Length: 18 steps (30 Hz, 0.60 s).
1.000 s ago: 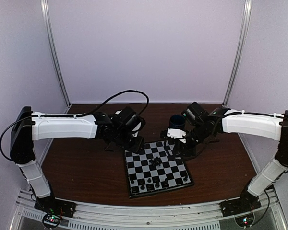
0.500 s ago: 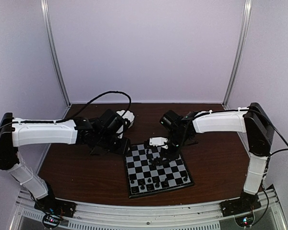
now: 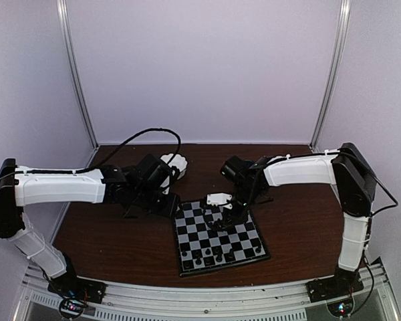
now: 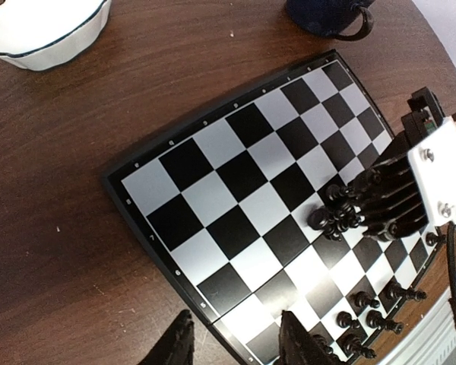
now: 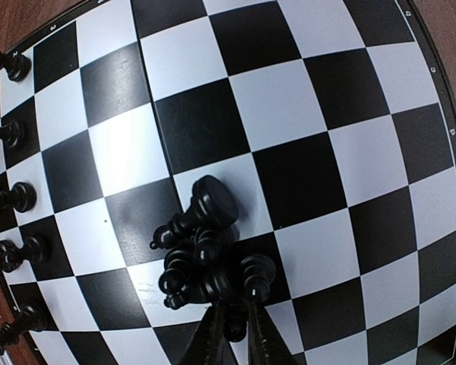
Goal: Set up the chess pieces on the board
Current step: Pick up the pawn from the chessboard.
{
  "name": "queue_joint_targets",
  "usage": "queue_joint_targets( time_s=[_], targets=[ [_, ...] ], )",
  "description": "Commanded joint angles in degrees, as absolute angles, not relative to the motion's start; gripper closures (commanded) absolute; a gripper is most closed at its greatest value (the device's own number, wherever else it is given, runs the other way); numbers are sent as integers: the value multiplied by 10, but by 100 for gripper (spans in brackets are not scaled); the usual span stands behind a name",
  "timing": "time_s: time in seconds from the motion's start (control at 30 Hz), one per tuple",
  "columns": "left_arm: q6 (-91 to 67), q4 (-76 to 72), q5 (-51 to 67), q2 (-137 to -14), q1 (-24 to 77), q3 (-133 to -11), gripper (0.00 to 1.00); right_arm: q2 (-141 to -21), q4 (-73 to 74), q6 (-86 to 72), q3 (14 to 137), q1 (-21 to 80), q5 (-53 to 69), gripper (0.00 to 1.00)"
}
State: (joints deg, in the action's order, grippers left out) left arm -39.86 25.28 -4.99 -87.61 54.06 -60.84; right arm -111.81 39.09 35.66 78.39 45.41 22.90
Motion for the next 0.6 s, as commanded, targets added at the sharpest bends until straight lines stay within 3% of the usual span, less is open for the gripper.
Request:
queue_joint_targets(
  time_s=[0.0, 0.57],
  targets=[
    [-403, 227, -44, -875, 541, -608, 61, -1102, 390, 358, 787, 457, 227, 88],
    [-405, 224, -40, -869, 541, -606, 61, -916, 425, 374, 654, 457, 201, 92]
  ],
)
